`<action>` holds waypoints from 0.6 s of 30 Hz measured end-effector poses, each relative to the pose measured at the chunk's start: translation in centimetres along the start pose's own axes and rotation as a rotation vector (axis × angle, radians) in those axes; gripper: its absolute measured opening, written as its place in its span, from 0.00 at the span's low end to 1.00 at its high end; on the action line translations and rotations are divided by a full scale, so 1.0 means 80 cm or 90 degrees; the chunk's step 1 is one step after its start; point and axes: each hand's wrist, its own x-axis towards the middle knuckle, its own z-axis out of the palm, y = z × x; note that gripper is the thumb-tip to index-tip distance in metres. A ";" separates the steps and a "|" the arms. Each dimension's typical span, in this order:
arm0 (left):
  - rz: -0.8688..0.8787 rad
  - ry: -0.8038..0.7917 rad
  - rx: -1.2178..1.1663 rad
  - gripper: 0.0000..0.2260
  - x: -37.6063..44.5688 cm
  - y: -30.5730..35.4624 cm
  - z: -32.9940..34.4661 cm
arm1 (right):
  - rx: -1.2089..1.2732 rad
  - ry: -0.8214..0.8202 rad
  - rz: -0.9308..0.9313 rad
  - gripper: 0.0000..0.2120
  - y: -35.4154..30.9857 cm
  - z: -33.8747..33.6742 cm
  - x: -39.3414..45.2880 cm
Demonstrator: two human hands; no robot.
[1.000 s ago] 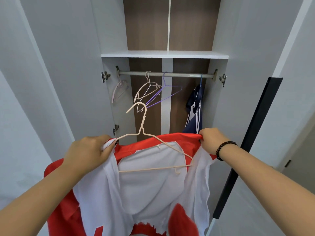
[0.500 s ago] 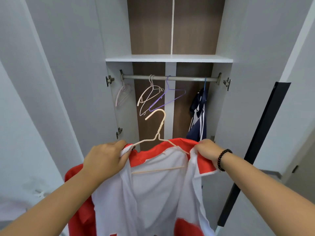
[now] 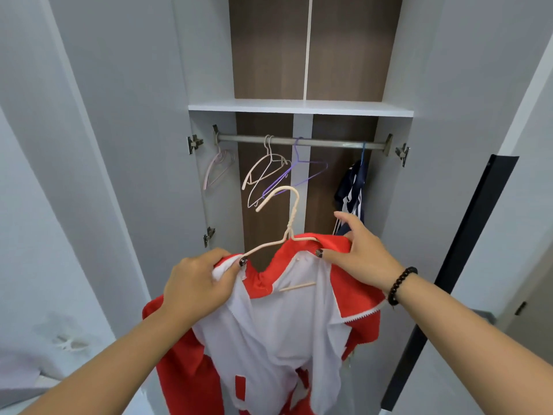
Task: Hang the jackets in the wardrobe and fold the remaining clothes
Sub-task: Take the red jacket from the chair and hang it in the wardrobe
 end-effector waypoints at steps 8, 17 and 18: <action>-0.006 0.015 -0.090 0.17 0.011 0.010 0.022 | 0.164 0.030 -0.038 0.08 -0.011 -0.013 0.001; 0.033 0.033 -0.164 0.11 0.028 0.008 0.045 | -0.188 0.120 -0.257 0.09 0.014 -0.039 0.000; 0.038 0.028 -0.166 0.11 0.030 0.004 0.045 | -0.192 0.107 -0.255 0.09 0.023 -0.036 0.001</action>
